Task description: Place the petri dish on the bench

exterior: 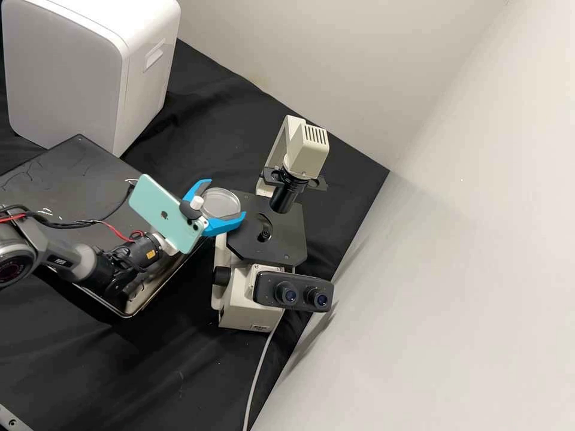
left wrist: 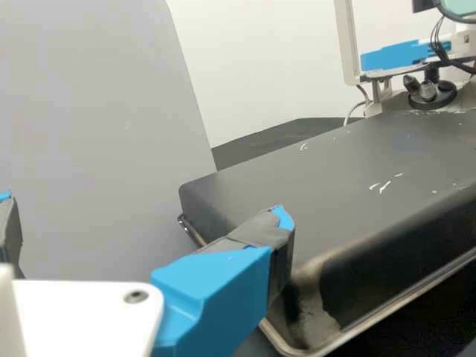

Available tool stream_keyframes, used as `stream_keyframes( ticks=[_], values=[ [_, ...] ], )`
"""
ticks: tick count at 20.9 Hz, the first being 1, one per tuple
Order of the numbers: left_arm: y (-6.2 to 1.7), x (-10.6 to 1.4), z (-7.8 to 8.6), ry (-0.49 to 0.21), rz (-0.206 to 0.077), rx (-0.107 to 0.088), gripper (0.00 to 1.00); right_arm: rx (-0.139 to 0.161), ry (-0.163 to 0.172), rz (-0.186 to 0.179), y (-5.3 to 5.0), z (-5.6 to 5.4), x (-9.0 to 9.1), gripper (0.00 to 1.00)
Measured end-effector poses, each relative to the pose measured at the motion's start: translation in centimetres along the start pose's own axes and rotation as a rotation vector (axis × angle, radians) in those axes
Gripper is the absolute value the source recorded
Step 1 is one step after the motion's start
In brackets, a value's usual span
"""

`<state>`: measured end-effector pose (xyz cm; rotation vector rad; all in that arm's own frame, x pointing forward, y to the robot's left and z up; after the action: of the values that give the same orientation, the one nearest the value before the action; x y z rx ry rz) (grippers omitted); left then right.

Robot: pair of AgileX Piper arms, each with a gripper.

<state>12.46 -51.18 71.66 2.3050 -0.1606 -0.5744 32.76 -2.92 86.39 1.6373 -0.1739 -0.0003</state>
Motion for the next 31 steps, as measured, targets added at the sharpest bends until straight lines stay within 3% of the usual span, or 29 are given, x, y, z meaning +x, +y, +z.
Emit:
stream_keyframes(
  ticks=[3, 8, 13, 17, 21, 25, 29, 31],
  values=[
    [-0.11, 0.0, 0.0, 0.000, -0.006, 0.004, 1.00, -0.010, 0.039, -0.007, -0.2, -0.8, -1.2, 0.00],
    [-0.18, 0.1, 0.0, 0.001, -0.009, 0.007, 1.00, -0.009, 0.063, -0.033, -0.3, -1.5, -3.7, 0.00],
    [-0.18, 0.1, 0.0, 0.001, -0.009, 0.007, 1.00, -0.008, 0.154, -0.015, -0.5, -3.2, -5.4, 0.00],
    [-0.18, 0.1, 0.0, 0.001, -0.009, 0.007, 1.00, -0.009, 0.213, -0.052, -1.7, -4.6, -5.7, 0.00],
    [-0.18, 0.1, 0.0, 0.001, -0.009, 0.007, 1.00, -0.043, 0.255, -0.104, -3.3, -5.7, -6.0, 0.00],
    [-0.18, 0.0, 0.1, -0.003, -0.009, 0.007, 1.00, -0.063, 0.237, -0.132, -4.8, -5.6, -5.8, 0.00],
    [-0.19, 0.0, 0.2, -0.010, -0.009, 0.008, 1.00, -0.073, 0.188, -0.150, -5.9, -4.7, -5.5, 0.00],
    [-0.19, 0.0, 0.2, -0.010, -0.009, 0.008, 1.00, -0.084, 0.181, -0.159, -6.4, -4.2, -5.7, 0.00]
  ],
)
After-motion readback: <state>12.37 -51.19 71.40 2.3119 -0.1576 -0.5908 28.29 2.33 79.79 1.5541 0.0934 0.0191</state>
